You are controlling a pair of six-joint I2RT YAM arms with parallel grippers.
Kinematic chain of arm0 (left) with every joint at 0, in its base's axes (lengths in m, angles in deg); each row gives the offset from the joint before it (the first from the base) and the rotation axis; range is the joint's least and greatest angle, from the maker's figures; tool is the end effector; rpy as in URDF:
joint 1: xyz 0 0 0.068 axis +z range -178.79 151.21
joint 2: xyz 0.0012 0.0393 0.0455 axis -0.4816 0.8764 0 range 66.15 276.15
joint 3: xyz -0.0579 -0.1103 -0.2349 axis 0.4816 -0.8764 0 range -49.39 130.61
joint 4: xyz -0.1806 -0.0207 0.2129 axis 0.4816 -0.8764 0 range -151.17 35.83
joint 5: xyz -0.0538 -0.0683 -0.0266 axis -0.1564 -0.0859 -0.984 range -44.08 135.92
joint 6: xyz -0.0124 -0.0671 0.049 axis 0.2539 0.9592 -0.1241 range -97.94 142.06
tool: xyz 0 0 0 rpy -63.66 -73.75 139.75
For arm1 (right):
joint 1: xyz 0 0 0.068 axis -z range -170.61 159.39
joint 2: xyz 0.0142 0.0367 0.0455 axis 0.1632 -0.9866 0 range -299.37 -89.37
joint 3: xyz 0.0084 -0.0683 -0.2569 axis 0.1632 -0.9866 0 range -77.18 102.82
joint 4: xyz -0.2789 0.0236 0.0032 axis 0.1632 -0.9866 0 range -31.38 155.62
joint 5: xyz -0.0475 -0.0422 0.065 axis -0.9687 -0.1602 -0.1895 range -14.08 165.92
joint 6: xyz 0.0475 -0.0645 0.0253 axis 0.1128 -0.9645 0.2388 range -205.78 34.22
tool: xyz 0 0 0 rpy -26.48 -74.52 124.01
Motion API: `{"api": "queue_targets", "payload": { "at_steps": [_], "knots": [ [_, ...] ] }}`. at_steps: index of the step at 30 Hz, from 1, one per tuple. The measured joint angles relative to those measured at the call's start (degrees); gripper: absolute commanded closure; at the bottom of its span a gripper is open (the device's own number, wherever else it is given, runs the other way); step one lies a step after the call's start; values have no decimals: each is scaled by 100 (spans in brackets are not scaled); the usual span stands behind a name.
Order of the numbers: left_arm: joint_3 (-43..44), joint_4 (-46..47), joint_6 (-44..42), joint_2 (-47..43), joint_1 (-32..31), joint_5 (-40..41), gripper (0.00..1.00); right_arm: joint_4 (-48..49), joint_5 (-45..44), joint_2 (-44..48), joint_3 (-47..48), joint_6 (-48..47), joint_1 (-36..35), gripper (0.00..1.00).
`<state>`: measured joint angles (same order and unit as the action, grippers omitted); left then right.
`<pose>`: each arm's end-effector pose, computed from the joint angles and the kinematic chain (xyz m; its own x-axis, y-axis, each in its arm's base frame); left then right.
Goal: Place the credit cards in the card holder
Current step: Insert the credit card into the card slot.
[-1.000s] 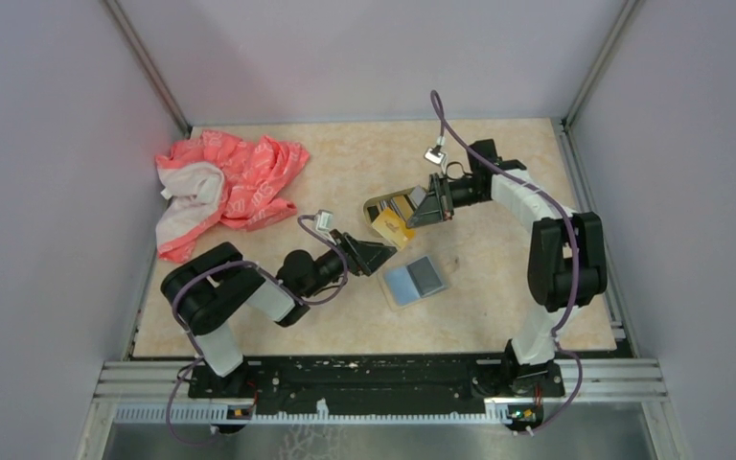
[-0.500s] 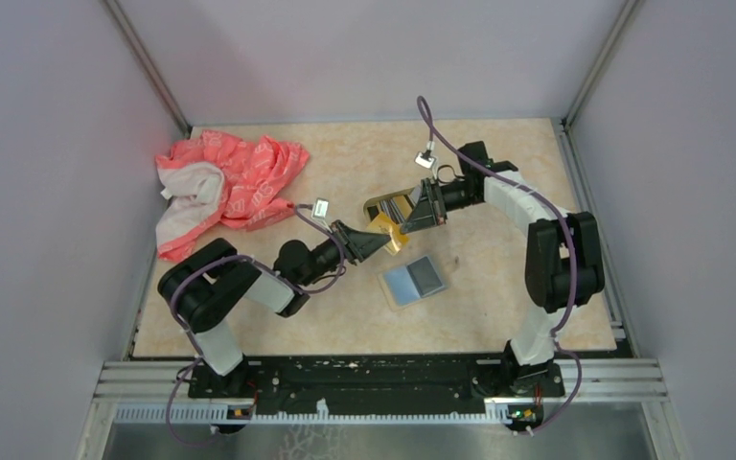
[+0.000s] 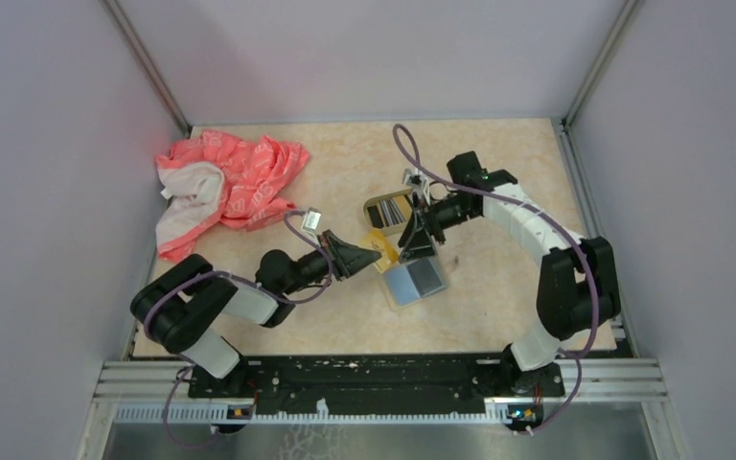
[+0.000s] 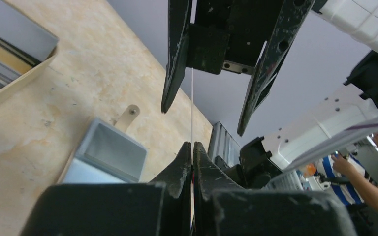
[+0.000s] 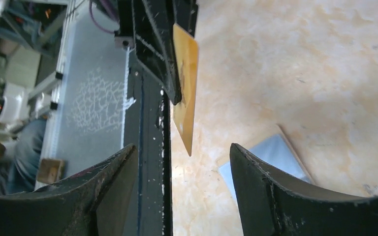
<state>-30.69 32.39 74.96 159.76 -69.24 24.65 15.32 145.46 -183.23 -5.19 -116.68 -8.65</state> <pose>0.2130 -0.2167 0.1587 -0.6051 -0.4608 -0.6493 0.6505 0.1841 -0.7369 0.2978 0.1696 0.2320 -0.5811 -0.3782 -0.7206 -0.7917 0.0577 0.6082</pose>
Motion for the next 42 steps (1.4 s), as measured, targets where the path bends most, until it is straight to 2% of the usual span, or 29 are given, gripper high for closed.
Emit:
{"api": "queue_targets", "payload": {
  "at_steps": [4, 9, 14, 15, 17, 19, 22, 26, 30, 37, 42],
  "knots": [
    [-330, 7, -391, -590, 4, -308, 100, 133, -66, 557, -487, -581, -507, 35],
    [-564, 9, -654, -833, 7, -553, 100, 334, -96, 713, -719, -911, -881, 48],
    [-619, 9, -717, -835, 7, -686, 100, 656, -234, 710, -752, -828, -1060, 89],
    [-619, 9, -723, -835, 7, -713, 98, 691, -258, 699, -750, -811, -1113, 94],
    [-619, 9, -748, -850, 4, -793, 81, 699, -350, 640, -732, -789, -1187, 100],
    [-656, 7, -804, -901, 7, -835, 64, 588, -354, 542, -662, -811, -1196, 100],
    [-822, 15, -911, -1075, 31, -883, 33, 275, -428, 365, -468, -1001, -1209, 100],
    [-1196, 9, -1045, -1534, 232, -1196, 15, -490, -533, 125, -122, -1652, -1224, 100],
    [-1235, -437, -1364, -2363, 361, -1543, 11, -1082, -699, -74, 111, -2249, -1399, 100],
    [-1019, -2463, -2267, -3886, 382, -1714, 17, -1388, -1141, -308, 160, -2522, -1947, 100],
    [-962, -3556, -2710, -4385, 385, -1663, 21, -1558, -1158, -317, 210, -2618, -1971, 100]
  ]
}}
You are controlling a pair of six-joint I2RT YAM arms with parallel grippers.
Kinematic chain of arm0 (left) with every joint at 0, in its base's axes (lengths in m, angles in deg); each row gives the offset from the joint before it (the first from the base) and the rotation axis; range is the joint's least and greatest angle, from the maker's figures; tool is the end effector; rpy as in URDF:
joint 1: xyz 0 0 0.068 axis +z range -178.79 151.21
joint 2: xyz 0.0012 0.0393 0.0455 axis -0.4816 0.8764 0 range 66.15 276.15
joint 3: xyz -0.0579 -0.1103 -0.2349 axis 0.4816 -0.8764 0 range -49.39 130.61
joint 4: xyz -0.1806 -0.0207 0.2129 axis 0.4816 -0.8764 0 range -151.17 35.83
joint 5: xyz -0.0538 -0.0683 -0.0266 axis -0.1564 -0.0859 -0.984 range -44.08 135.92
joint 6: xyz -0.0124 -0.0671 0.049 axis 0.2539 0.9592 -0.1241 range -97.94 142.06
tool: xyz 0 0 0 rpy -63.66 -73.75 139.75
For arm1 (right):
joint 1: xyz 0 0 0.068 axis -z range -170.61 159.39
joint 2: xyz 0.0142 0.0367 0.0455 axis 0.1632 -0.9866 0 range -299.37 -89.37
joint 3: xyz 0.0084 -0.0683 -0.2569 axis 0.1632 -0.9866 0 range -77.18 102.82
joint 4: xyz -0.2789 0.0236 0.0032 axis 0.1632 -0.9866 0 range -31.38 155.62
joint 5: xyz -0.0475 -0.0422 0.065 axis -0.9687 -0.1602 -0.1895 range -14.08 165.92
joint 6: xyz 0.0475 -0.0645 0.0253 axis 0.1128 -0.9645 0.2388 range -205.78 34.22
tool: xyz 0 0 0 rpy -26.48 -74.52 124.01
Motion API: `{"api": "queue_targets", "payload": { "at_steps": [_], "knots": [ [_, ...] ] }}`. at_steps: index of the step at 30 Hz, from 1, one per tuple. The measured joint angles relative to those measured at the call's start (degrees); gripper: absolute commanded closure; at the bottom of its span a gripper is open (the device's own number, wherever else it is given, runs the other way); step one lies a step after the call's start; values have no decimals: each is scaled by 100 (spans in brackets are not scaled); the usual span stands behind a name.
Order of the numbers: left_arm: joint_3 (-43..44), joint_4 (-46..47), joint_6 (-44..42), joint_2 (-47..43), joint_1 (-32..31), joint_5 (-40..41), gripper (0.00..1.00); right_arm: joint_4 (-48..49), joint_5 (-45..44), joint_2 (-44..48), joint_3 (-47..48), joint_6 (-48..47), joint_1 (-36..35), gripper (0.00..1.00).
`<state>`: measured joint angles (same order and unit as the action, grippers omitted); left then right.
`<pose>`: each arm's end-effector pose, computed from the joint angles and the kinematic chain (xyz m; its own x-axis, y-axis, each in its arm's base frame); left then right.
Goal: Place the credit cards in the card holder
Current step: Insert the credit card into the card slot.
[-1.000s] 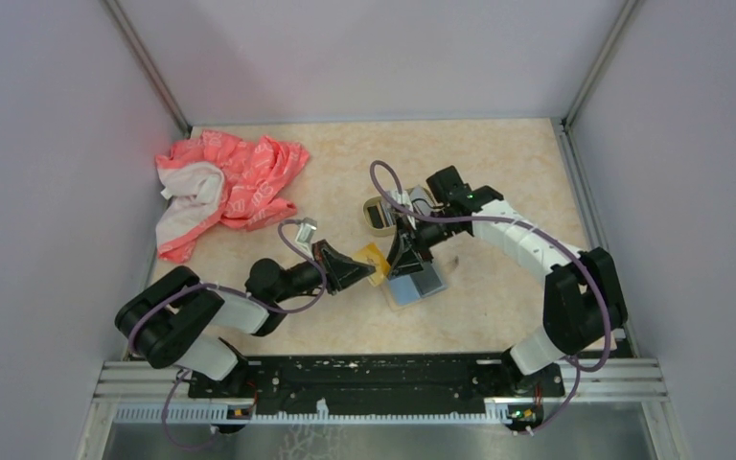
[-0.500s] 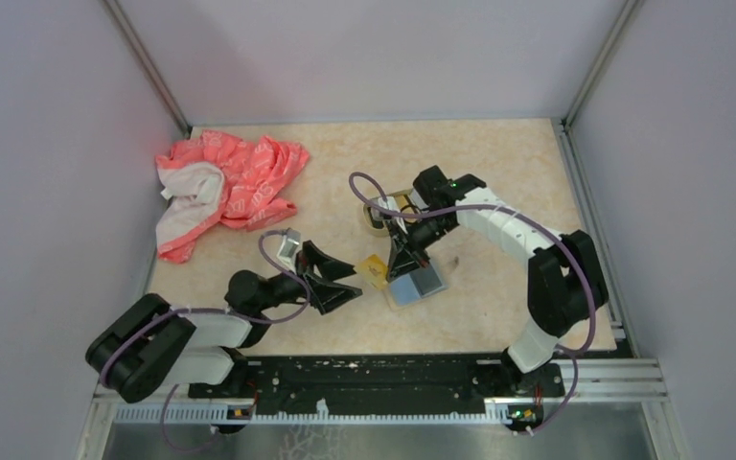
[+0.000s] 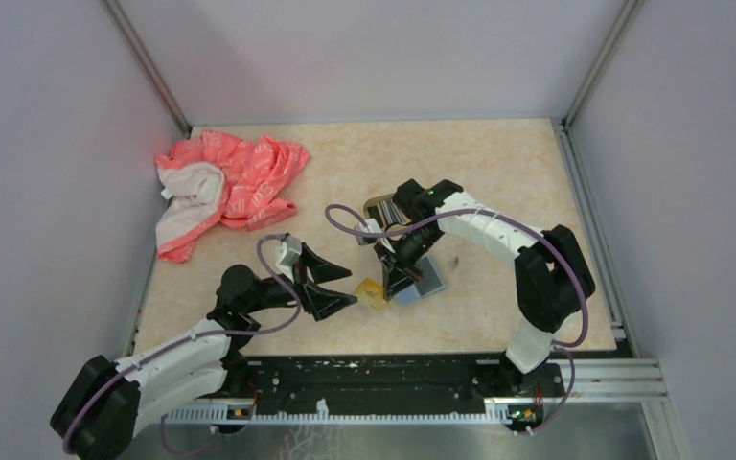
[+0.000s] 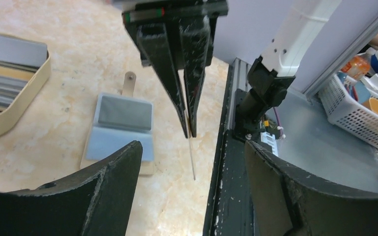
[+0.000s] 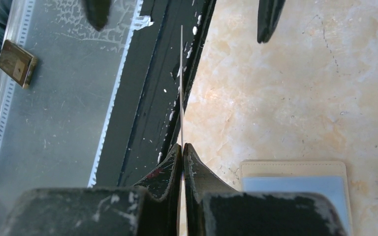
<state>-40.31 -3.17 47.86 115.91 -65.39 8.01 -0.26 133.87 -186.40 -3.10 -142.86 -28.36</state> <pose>0.1528 -0.1698 0.2062 -0.2863 -0.2150 -0.9337 0.9231 0.1992 -0.3289 0.2154 0.2458 0.2075 -0.1455 -0.6762 -0.7222 -0.8476 -0.2914 0.4435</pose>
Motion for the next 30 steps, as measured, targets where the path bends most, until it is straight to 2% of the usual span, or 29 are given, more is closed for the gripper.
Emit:
{"api": "queue_targets", "payload": {
  "at_steps": [4, 8, 10, 13, 20, 24, 30],
  "knots": [
    [35, -468, -184, 122, 0, -4, 27, -85, 15, -2, 83, -85, 0, 100],
    [120, -470, -173, 485, 0, -186, 42, -105, 13, -4, 101, -90, 0, 100],
    [157, -348, -109, 756, 0, -330, 55, -101, 11, -20, 101, -81, 0, 100],
    [160, -46, 33, 1108, 0, -540, 67, -87, -11, -28, 101, -46, 0, 100],
    [168, 363, 236, 1346, 0, -758, 67, -37, -81, -94, 101, 24, 0, 100],
    [227, 474, 308, 1392, 0, -817, 73, -13, -94, -105, 101, 33, 0, 100],
    [249, 568, 352, 1519, 0, -874, 73, -15, -94, -105, 101, 33, 0, 100]
  ]
}}
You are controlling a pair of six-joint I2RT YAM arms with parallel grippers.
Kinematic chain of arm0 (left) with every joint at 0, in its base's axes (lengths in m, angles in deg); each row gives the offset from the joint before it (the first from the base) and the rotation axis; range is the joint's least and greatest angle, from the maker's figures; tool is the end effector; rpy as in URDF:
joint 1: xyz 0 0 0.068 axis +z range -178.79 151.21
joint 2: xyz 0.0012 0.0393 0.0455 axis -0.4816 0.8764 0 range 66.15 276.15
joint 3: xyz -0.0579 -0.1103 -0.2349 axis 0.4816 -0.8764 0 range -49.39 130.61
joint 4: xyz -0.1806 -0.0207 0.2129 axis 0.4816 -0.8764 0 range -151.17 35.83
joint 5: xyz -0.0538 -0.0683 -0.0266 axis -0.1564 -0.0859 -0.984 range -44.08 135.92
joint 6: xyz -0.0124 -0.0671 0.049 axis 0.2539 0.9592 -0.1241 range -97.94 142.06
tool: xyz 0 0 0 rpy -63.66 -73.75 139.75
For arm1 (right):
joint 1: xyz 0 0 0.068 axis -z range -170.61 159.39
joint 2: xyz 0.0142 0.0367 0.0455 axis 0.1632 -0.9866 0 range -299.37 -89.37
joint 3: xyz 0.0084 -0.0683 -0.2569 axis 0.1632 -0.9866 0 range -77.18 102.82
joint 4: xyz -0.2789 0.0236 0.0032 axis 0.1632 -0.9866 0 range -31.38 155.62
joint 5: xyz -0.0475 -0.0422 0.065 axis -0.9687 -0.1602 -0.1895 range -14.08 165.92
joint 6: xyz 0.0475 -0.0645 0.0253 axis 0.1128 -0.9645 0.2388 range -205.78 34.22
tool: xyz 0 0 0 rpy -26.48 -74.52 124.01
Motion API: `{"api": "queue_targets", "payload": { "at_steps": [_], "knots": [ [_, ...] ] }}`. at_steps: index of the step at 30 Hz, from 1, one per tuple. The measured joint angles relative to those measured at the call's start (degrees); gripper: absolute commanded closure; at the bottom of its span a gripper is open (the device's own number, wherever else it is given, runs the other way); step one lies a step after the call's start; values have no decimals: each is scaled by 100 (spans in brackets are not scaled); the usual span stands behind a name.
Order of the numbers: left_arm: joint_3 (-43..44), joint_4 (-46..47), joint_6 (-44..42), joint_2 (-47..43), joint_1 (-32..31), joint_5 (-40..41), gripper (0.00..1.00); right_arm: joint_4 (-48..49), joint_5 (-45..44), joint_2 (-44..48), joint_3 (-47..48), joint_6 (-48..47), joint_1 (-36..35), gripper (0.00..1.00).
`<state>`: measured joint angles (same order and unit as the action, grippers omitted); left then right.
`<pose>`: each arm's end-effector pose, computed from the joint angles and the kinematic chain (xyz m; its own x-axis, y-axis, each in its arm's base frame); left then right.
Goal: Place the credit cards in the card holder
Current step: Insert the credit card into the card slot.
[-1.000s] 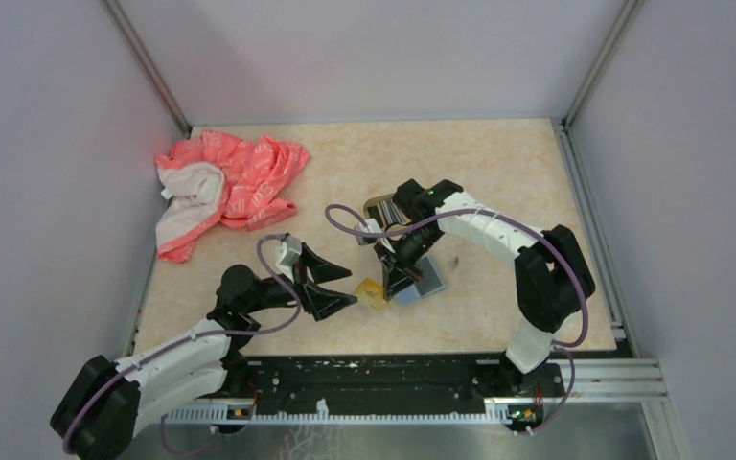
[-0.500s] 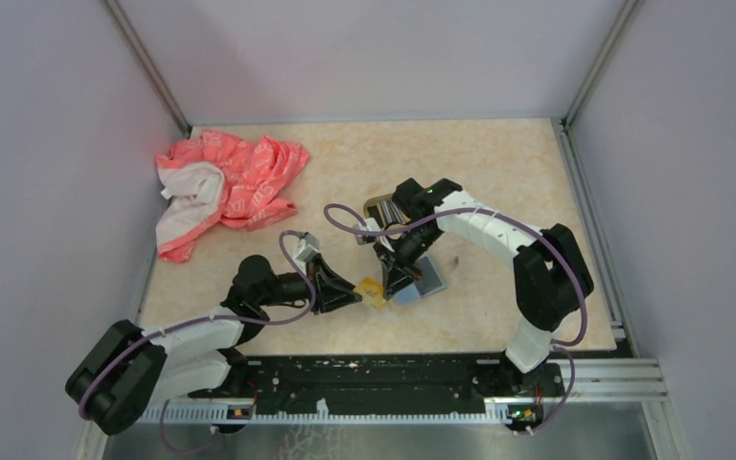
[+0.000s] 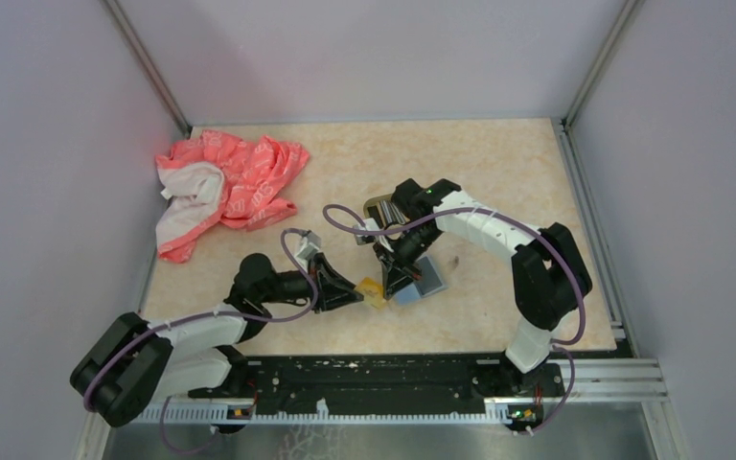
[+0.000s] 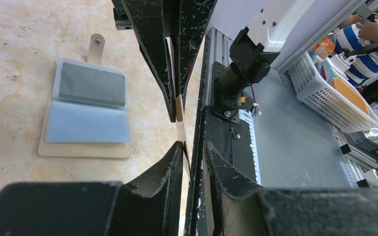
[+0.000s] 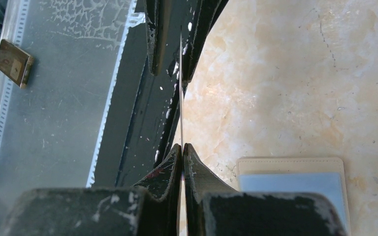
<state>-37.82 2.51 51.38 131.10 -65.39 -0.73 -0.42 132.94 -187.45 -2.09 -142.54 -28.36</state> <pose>0.1621 -0.1870 0.1767 -0.4454 -0.0879 -0.8910 0.8877 0.0862 -0.4522 0.2192 0.2479 0.2057 -0.1453 -0.6885 -0.7106 -0.8500 -0.2807 0.4457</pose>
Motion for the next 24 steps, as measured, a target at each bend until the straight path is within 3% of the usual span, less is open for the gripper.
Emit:
{"api": "queue_targets", "payload": {
  "at_steps": [2, 6, 8, 12, 14, 18, 24],
  "knots": [
    [0, 9, 15, 50, 0, -24, 75, 0, 2, 0, 0, 0, 0, 100],
    [0, 101, 85, 133, 0, -70, 100, -2, 2, 0, 0, 0, 0, 100],
    [0, 140, 83, 173, 2, -74, 100, -39, 24, 0, 0, 9, 0, 95],
    [-31, 269, 173, 203, 11, -55, 100, -72, 9, -4, 7, 42, 2, 63],
    [-160, 494, 297, 201, 11, 55, 100, -87, -68, -4, 35, 52, 28, 55],
    [-645, 1075, 831, 313, 11, 382, 100, 127, -256, 186, 22, 229, 409, 52],
    [-669, 2240, 2048, 1633, -87, 741, 100, 1309, -911, 1156, -503, 824, 1705, 52]
  ]
}}
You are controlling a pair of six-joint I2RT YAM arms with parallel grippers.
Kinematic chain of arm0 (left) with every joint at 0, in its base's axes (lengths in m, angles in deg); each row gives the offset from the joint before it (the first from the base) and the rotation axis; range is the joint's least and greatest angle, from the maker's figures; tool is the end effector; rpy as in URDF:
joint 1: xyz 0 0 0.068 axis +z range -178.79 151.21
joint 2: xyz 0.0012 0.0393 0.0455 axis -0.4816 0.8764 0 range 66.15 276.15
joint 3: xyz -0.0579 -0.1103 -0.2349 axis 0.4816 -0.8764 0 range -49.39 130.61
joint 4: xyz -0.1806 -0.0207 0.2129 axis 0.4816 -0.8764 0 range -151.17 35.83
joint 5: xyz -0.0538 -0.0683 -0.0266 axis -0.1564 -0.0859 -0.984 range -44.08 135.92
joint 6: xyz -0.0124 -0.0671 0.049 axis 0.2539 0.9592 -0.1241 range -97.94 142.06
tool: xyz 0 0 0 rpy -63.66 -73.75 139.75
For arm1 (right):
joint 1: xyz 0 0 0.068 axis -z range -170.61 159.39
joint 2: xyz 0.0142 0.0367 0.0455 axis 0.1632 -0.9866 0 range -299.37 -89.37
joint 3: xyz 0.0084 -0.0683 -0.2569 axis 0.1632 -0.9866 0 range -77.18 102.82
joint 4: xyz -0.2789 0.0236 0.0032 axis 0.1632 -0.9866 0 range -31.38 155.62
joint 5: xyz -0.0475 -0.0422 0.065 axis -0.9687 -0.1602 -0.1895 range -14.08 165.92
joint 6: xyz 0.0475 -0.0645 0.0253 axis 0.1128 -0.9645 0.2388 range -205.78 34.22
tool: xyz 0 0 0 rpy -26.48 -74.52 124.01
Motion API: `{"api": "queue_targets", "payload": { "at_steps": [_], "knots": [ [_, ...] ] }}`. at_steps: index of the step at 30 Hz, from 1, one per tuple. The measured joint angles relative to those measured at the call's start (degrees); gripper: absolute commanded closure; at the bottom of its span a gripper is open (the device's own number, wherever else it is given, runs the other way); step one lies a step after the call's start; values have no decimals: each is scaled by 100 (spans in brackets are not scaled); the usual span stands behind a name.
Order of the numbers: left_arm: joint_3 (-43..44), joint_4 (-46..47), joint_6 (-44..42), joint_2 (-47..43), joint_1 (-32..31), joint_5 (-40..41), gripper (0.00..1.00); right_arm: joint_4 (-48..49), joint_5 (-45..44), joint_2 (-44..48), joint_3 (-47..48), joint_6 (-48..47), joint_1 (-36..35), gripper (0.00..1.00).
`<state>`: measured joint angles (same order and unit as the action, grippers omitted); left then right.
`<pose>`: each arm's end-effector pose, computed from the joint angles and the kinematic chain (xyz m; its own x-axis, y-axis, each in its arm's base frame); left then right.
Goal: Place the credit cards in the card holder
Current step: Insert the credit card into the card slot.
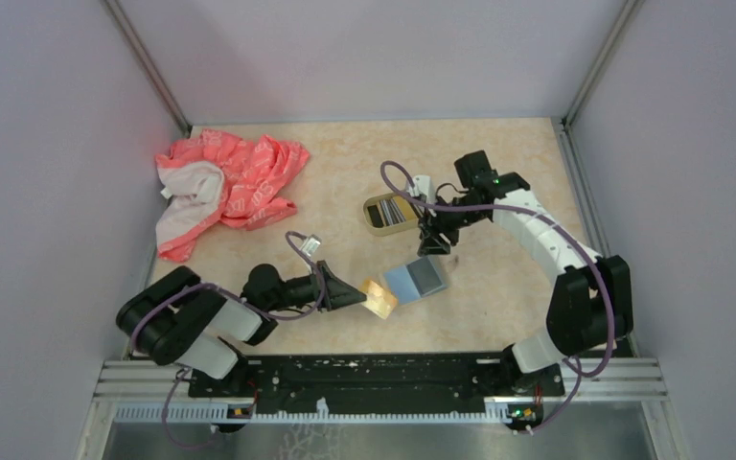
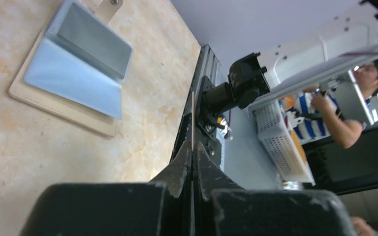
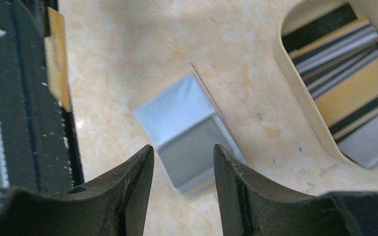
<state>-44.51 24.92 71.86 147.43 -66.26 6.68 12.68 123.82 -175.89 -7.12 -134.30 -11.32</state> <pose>0.1562 -0.1784 0.1304 -0.7188 -0.1943 -0.6675 0.6564 0.1267 -0.7437 0.2786 0.1638 0.2371 -0.2195 -0.6201 -0.7532 -0.9747 0.1063 0.1965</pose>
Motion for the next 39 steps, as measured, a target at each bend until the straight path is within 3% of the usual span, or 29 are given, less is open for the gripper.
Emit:
{"api": "queue_targets", "payload": {
  "at_steps": [7, 11, 25, 39],
  "knots": [
    [708, 748, 1058, 2162, -164, 114, 100, 859, -1071, 142, -883, 490, 101, 47],
    [1023, 745, 1296, 2780, -223, 160, 100, 1078, -1644, -138, -977, 723, 114, 44],
    [1899, 752, 1513, 3692, -240, 120, 100, 1320, -2387, -649, -977, 1023, 114, 46],
    [2286, 748, 1412, 3777, -238, 87, 100, 1303, -2406, -892, -977, 1027, 114, 49]
  ]
}}
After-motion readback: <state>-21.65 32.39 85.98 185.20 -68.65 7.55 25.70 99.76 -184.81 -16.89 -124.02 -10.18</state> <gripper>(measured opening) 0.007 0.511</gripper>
